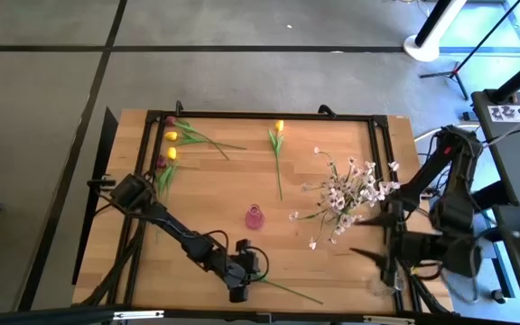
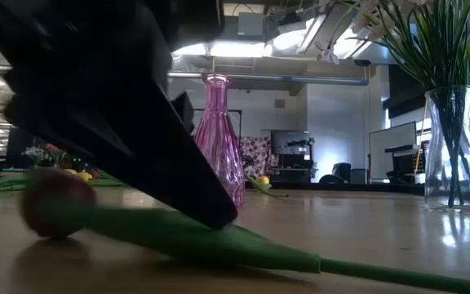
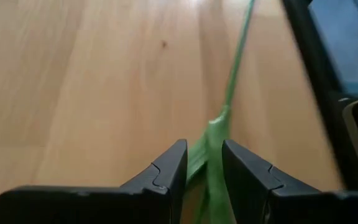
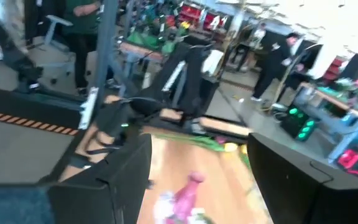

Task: Sort flowers into vase by color
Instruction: Put the bottom red flower into the red vase

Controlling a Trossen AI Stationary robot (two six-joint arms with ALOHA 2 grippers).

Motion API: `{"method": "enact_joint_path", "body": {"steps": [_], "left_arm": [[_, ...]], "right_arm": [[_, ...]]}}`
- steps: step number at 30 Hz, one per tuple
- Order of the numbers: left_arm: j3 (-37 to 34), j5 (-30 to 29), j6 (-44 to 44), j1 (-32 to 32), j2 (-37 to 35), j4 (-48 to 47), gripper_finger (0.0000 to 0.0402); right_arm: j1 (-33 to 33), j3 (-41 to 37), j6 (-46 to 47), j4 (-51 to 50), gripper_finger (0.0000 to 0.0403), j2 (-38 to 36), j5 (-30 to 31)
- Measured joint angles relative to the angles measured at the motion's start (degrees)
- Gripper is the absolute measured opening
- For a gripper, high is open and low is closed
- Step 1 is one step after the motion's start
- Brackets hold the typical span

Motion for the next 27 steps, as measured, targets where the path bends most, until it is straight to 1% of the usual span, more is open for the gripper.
{"method": "enact_joint_path", "body": {"steps": [7,10,13,15,19,22,25,27], "left_arm": [[0.0,0.0,4.8,2.3,0.5,0.0,0.0097],[0.0,-0.9,8.1,4.1,0.5,-0.1,0.0097],[0.0,-0.3,10.4,5.6,0.4,-0.1,0.0097],[0.0,-0.1,11.1,5.8,-0.9,-0.1,0.0097],[0.0,0.7,13.7,4.1,-7.7,-1.1,0.0097],[0.0,0.0,16.2,2.7,-13.7,-6.1,0.0097],[0.0,-3.3,18.0,1.4,-20.3,-12.5,0.0097],[0.0,-5.0,18.1,1.0,-24.3,-16.6,0.0097]], "right_arm": [[-6.0,0.0,7.9,1.4,0.0264,10.2,-9.5],[-8.5,0.0,9.9,5.1,0.0264,14.9,-12.4],[-10.8,0.0,10.1,10.9,0.0264,18.8,-15.3],[-12.8,0.0,10.2,15.0,0.0264,21.2,-18.4],[-17.4,0.0,12.0,21.1,0.0264,26.1,-25.8],[-20.8,0.0,14.0,23.0,0.0264,29.4,-31.0],[-23.1,1.9,16.1,20.5,0.0264,32.6,-34.2],[-24.0,4.2,16.7,16.9,0.0264,34.5,-35.1]]}}
